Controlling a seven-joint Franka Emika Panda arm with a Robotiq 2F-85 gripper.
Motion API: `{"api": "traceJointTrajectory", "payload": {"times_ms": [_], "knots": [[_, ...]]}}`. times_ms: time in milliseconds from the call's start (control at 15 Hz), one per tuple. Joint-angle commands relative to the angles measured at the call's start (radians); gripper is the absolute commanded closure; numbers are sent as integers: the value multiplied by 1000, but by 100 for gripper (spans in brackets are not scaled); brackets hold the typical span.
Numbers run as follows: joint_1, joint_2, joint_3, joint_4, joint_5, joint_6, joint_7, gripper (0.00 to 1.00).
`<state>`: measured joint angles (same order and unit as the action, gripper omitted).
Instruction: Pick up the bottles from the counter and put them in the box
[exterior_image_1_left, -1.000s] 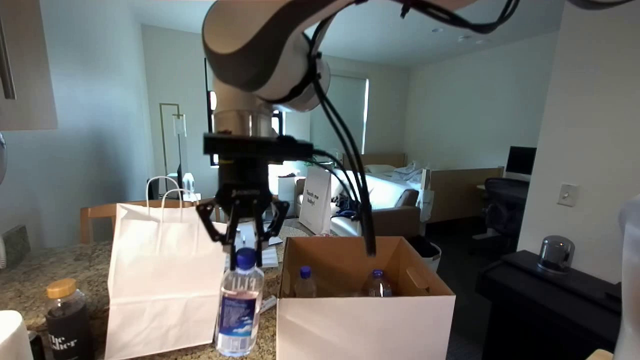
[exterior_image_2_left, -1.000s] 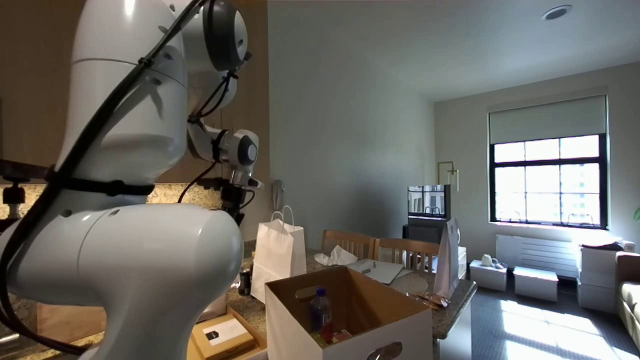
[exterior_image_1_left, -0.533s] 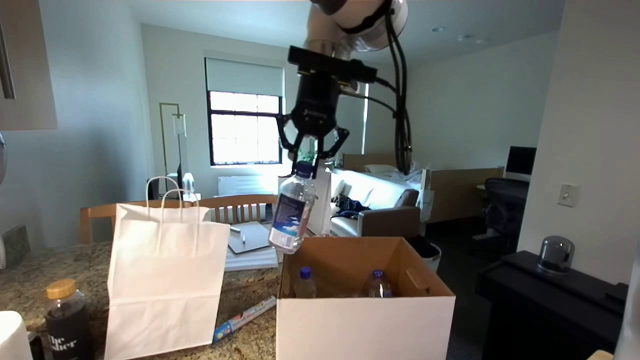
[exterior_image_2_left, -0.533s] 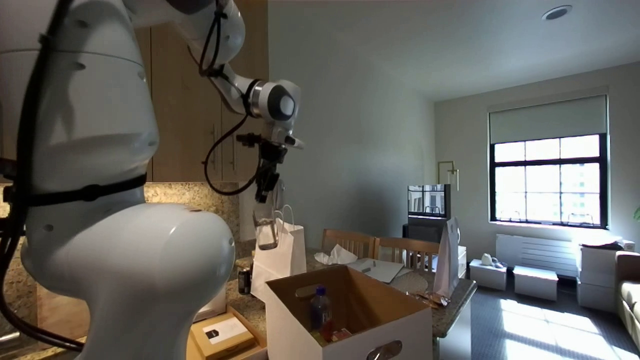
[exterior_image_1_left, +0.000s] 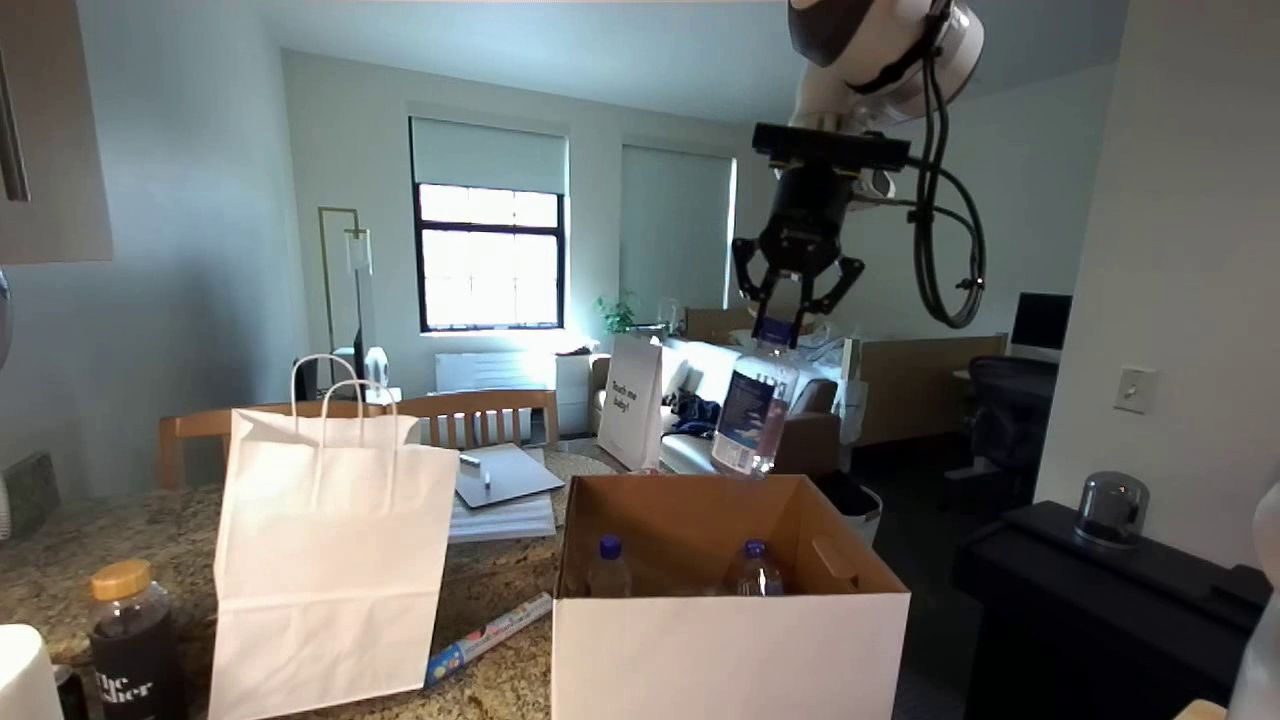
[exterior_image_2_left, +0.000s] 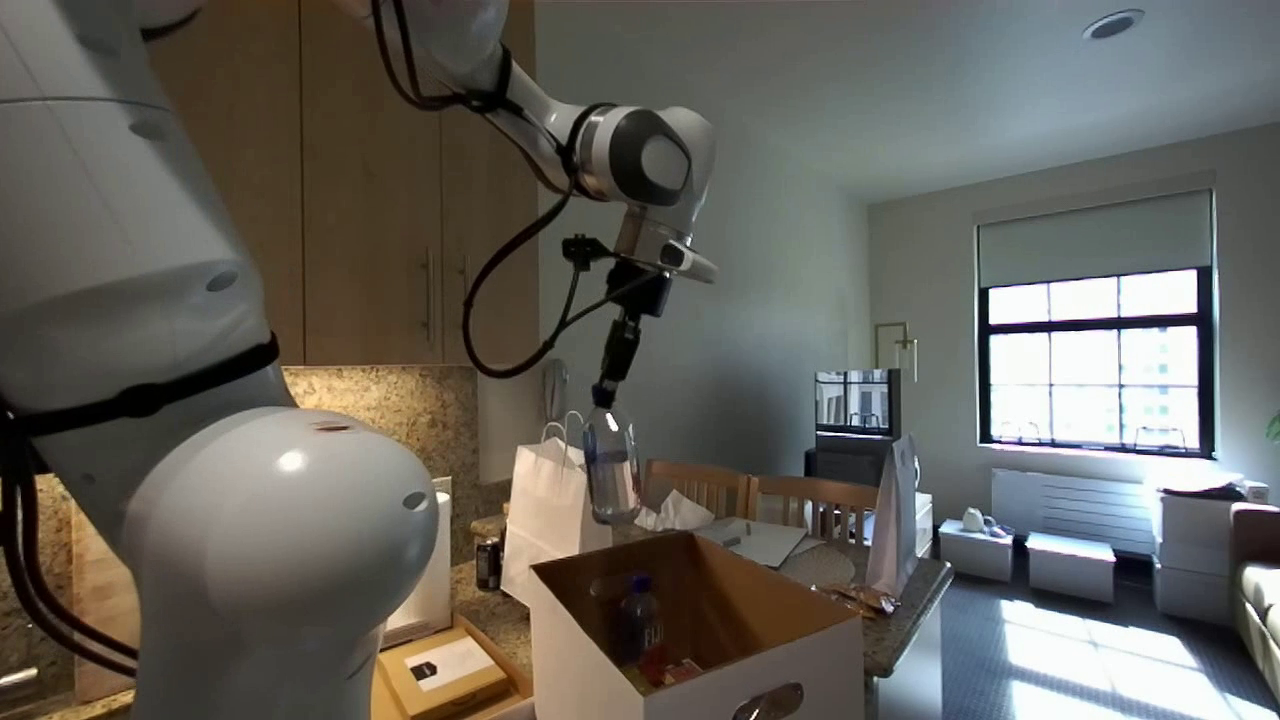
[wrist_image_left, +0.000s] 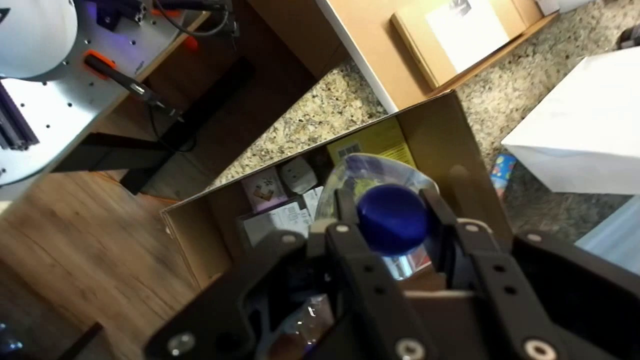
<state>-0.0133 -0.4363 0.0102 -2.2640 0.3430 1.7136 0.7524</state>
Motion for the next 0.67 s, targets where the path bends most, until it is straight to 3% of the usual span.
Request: {"api": "traceJointTrajectory", "payload": {"times_ms": [0, 400, 600], "knots": [[-42, 10, 49, -125, 64, 92, 141, 90], [-6, 126, 110, -299, 199, 430, 332, 90], [-20, 102, 71, -326, 235, 449, 413, 90]]}}
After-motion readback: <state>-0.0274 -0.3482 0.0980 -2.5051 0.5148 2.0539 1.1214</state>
